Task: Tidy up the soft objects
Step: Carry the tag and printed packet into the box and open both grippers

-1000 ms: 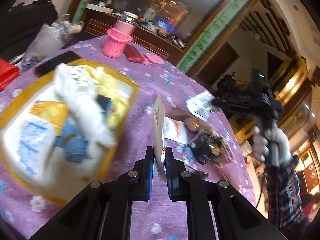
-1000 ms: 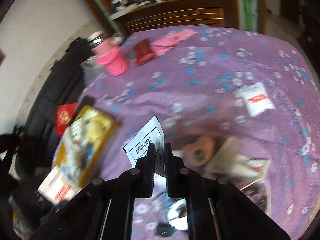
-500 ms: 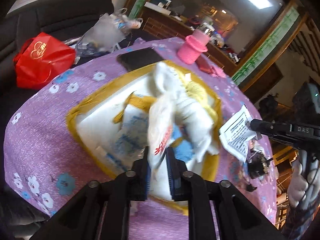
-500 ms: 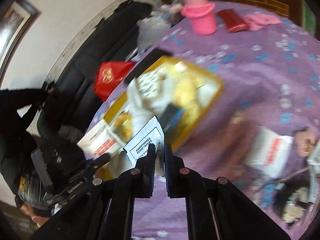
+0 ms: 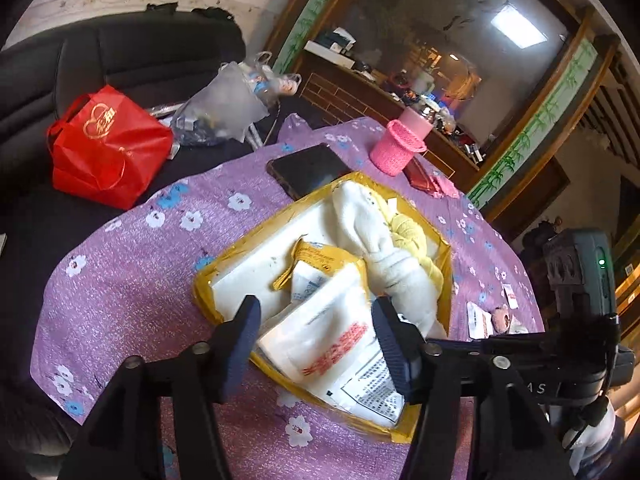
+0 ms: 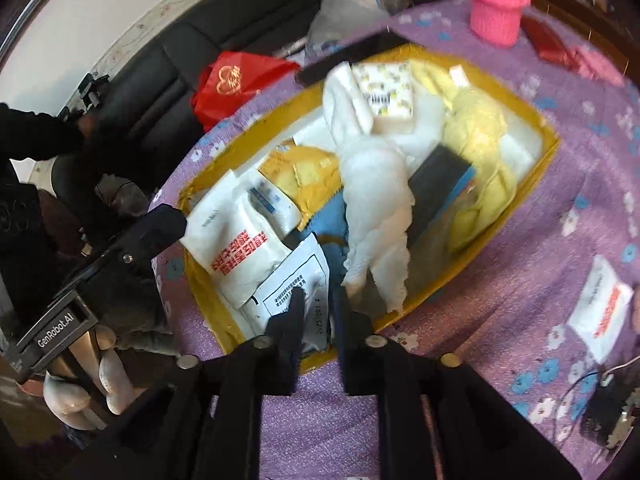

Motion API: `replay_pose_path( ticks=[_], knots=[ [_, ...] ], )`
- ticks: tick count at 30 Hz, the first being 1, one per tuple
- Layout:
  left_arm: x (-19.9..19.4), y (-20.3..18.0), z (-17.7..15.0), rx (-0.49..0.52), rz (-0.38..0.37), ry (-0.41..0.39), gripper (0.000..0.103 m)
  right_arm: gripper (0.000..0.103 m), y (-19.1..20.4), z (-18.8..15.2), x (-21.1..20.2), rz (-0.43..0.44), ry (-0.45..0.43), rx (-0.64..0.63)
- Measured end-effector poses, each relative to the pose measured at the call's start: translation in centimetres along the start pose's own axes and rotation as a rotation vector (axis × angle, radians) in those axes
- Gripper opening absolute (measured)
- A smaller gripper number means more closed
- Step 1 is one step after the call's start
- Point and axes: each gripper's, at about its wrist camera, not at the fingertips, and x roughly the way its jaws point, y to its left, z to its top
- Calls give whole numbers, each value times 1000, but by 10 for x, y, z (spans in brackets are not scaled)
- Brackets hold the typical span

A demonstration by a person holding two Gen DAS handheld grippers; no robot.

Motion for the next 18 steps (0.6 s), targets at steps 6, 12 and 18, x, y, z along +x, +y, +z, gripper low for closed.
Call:
replay_pose_path(
  ticks=[6,12,18],
  knots=[
    [-6,-22,-5,64,8,-16,70,65,-17,-33,-64,-70,-223,9],
    [2,-70,-22,191,12,28,70,74,-65,-92,-112,-137,-368,134],
    [7,-136,-54,398,30,63,70,74,-126,-158,-140,-201,-442,311]
  ],
)
